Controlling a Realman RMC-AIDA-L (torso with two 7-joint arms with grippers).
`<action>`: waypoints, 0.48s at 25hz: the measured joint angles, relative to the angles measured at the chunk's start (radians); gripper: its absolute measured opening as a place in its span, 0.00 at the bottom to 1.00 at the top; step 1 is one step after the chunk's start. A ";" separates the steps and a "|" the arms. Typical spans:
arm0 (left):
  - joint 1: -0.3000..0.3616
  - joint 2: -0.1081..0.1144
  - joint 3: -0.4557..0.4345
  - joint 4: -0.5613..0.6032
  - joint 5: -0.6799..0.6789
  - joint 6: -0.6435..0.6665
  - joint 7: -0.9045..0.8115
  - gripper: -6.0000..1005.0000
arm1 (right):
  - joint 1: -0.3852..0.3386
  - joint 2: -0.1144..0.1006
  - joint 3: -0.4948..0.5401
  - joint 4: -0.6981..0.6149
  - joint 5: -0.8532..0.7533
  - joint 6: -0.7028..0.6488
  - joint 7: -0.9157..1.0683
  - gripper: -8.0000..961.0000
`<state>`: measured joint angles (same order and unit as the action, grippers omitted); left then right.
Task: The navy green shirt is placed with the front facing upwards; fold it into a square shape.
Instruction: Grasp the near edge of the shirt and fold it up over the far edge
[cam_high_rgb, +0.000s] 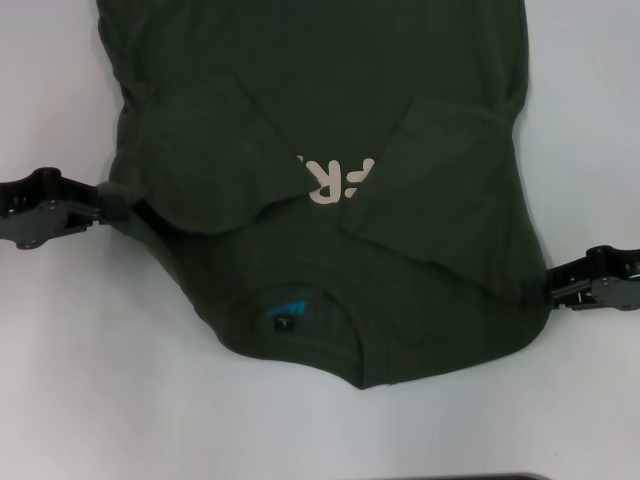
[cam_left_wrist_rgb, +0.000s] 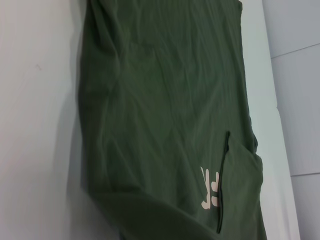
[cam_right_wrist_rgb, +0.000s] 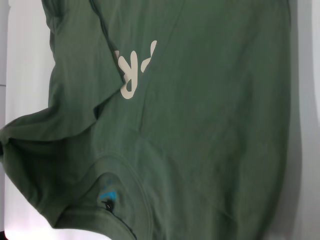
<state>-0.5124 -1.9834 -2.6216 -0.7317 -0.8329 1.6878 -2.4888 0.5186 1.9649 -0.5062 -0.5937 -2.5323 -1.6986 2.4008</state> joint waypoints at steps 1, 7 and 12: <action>0.000 0.000 0.000 0.000 0.000 -0.001 0.000 0.04 | 0.000 -0.001 -0.001 0.000 0.000 0.000 0.001 0.59; 0.000 0.000 0.001 0.000 0.000 -0.003 -0.002 0.04 | 0.000 -0.004 -0.010 0.000 0.000 -0.001 0.003 0.23; 0.000 0.002 0.008 0.000 0.002 0.000 -0.002 0.04 | -0.002 -0.009 -0.021 0.000 0.000 -0.010 0.005 0.07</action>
<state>-0.5124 -1.9812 -2.6134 -0.7317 -0.8306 1.6877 -2.4910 0.5164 1.9556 -0.5269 -0.5938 -2.5327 -1.7084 2.4062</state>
